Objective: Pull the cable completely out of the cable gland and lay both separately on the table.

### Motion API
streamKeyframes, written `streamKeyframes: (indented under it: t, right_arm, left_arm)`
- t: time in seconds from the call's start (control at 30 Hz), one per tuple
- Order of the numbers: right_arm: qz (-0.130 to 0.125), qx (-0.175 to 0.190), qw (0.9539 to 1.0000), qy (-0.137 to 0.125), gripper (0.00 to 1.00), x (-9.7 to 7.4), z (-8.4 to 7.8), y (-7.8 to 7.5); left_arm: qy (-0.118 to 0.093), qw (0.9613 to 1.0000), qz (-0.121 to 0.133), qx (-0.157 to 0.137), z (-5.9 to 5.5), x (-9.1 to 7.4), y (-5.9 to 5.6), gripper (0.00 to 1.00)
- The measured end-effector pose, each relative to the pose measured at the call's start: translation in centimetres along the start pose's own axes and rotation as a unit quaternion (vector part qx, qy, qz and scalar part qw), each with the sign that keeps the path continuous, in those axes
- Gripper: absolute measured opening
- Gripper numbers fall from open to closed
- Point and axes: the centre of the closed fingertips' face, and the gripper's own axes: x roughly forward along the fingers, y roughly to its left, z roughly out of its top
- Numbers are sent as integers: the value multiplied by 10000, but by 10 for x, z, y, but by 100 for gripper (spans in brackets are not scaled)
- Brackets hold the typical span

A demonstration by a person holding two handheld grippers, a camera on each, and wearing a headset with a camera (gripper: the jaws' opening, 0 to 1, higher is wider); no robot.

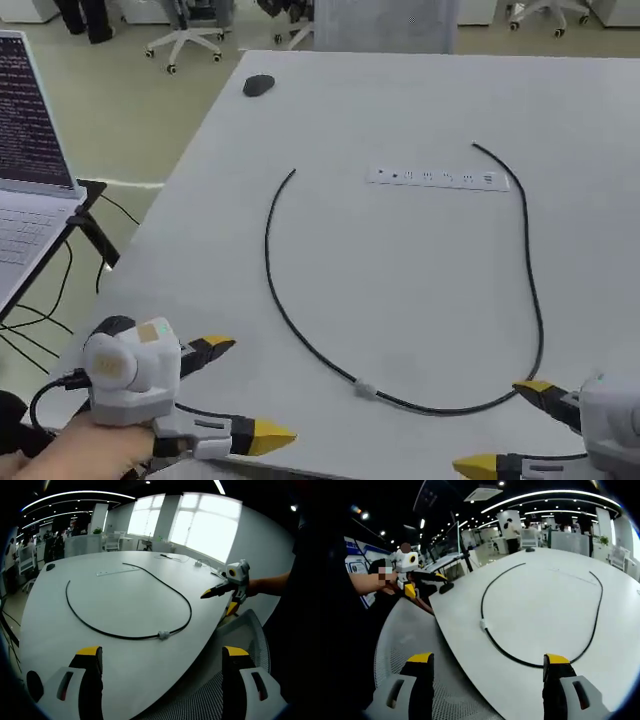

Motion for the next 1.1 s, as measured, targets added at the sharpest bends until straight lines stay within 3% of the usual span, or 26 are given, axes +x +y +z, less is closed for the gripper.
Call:
streamKeyframes:
  t: [0.03,0.13,0.17,0.23,0.4,0.43,0.5,0.63,0.93,1.1]
  right_arm:
    - [4,-4,10000,9,87,1,0,0]
    - [-2,-18,10000,66,83,3,-2,-4]
    - [-5,-23,10000,68,82,3,-2,-4]
    - [-2,-11,10000,61,83,3,-1,-4]
    - [-8,19,10000,-19,88,3,1,-5]
    - [-11,9,10000,-16,88,3,1,-5]
    - [-5,-11,10000,0,88,3,0,-5]
    - [15,-7,10000,-39,88,5,2,-4]
    - [108,-195,9997,25,88,16,9,4]
    - [143,-348,9993,58,87,25,18,6]
  left_arm:
    - [-118,9999,-53,-29,4,1,-2,100]
    - [-95,9998,-130,-92,4,1,-7,100]
    - [-231,9996,-147,-113,7,2,-8,100]
    - [-129,9997,-186,-123,3,2,-10,100]
    - [-332,9992,-157,-175,10,2,-9,100]
    - [-218,9995,-140,-167,7,2,-9,100]
    - [-257,9994,-135,-180,8,2,-9,100]
    - [-69,9999,108,-103,1,1,1,100]
    - [86,9995,187,-248,-8,3,12,100]
    - [222,9994,233,-92,-13,6,15,100]
